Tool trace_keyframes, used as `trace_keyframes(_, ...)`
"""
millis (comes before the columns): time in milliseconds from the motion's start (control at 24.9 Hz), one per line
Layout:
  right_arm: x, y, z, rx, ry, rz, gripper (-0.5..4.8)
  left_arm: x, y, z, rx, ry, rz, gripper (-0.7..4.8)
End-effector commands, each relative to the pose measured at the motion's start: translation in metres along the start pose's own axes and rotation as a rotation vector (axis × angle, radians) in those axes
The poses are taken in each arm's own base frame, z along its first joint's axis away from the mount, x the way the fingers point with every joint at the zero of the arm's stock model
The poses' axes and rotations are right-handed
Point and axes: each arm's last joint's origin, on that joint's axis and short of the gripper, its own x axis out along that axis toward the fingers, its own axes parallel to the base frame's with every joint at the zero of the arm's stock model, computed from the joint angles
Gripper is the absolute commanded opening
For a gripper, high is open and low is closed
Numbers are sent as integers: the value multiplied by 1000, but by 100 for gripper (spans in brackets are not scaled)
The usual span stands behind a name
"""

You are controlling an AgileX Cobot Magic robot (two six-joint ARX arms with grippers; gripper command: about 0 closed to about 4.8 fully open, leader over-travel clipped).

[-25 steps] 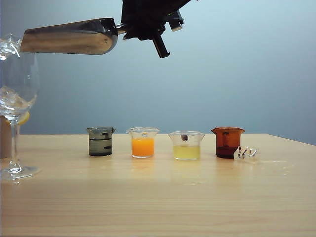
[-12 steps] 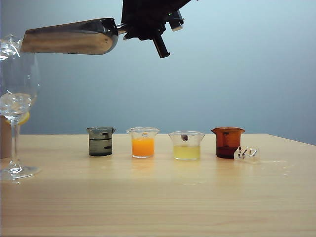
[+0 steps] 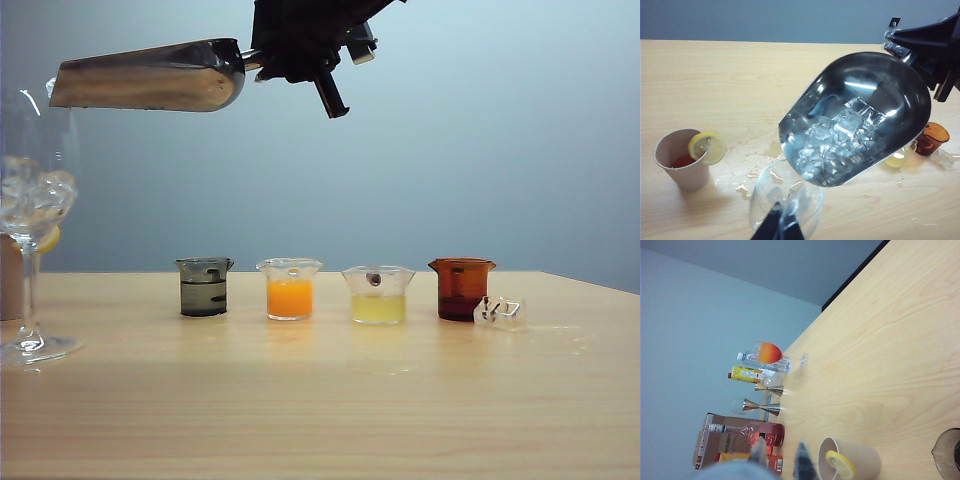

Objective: Pick up the ice scoop on the desk filled with ice cubes, pour the ice into the goblet, and finally put the scoop back on the table.

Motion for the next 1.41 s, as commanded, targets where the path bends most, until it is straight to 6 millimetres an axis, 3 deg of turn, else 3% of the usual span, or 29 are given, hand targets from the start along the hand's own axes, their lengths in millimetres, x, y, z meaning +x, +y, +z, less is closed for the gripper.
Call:
trace_keyframes(40,-4,10,4,-2,-17,45,-6,-1,0,1,5,-13,-2,-6)
trace_keyframes(1406,-4,12,4,-18,-19,55,-6,-1,0,1,6,-13,-2,-6)
